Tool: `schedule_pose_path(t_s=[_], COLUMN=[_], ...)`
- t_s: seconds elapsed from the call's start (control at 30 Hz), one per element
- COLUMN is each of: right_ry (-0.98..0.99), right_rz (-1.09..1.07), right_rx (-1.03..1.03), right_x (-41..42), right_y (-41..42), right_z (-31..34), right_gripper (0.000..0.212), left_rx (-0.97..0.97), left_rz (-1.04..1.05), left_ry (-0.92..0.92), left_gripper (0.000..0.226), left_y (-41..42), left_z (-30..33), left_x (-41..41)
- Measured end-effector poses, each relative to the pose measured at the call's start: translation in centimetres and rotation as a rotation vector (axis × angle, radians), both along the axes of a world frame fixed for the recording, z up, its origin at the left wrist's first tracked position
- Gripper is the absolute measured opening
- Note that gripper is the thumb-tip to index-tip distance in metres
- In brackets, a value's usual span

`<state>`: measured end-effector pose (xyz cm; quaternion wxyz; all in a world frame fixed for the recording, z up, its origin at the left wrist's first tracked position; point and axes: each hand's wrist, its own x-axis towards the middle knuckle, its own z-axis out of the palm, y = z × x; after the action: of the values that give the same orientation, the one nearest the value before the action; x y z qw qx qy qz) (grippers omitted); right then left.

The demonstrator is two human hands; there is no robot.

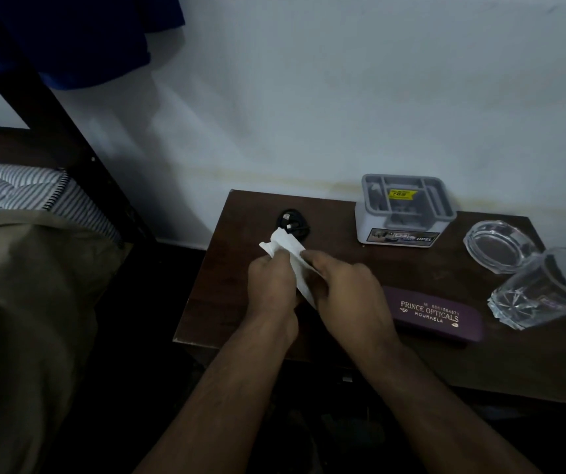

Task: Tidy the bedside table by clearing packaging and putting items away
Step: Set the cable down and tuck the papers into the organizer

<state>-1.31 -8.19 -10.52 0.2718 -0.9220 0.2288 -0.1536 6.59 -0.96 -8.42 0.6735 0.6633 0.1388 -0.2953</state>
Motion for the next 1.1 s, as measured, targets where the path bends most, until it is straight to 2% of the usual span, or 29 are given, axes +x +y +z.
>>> schedule_pose_path(t_s=[0.17,0.27,0.37,0.43,0.47,0.57,0.63,0.67,0.73,0.83,0.93,1.0,1.1], right_ry=[0.020,-0.044,-0.172,-0.236,-0.253,-0.249,-0.196,-0.172,-0.110,-0.093,-0.239,-0.419,-0.678], right_rz=[0.135,0.160,0.098,-0.006,-0.066,-0.185,-0.184,-0.146,-0.018,0.081,-0.052,-0.245,-0.553], right_rx=[-0.069,-0.053,0.032,0.135,0.197,0.297,0.358,0.410,0.477,0.369,0.267,0.221,0.232], right_x=[0.0,-0.2,-0.6,-0.8,-0.8,-0.9,-0.9,-1.0,-1.0,-0.6,-0.1,0.3,0.6], right_y=[0.3,0.1,-0.6,-1.8,-2.5,-4.6,-5.9,-6.5,-7.4,-8.4,-9.3,-9.9,-11.2], right_z=[-0.1,0.0,0.3,0.7,0.8,0.9,0.8,0.7,0.6,0.4,0.6,0.9,1.4], right_gripper=[0.028,0.032,0.034,0.018,0.018,0.057,0.071,0.067,0.046,0.025,0.016,0.024,0.036], left_rx=[-0.029,-0.060,-0.185,-0.171,-0.143,-0.137,-0.167,-0.194,-0.230,-0.314,-0.439,-0.418,-0.486], left_rz=[0.074,0.083,0.010,-0.080,-0.114,-0.155,-0.161,-0.163,-0.161,-0.126,-0.059,-0.071,-0.162], left_ry=[-0.012,-0.016,0.034,-0.079,-0.159,-0.284,-0.325,-0.346,-0.393,-0.371,-0.330,-0.442,-0.520], left_gripper=[0.033,0.045,0.064,0.073,0.073,0.077,0.077,0.078,0.082,0.087,0.086,0.079,0.087], left_y=[-0.1,0.0,-0.1,-0.6,-1.0,-2.2,-2.9,-3.2,-3.9,-5.2,-6.2,-6.6,-7.4], left_z=[-0.4,-0.3,0.1,0.1,0.1,0.5,0.6,0.7,0.7,1.1,1.1,1.0,0.7], left_x=[0.6,0.7,0.5,-0.1,-0.4,-0.7,-0.3,-0.2,-0.1,-0.2,0.6,1.0,0.7])
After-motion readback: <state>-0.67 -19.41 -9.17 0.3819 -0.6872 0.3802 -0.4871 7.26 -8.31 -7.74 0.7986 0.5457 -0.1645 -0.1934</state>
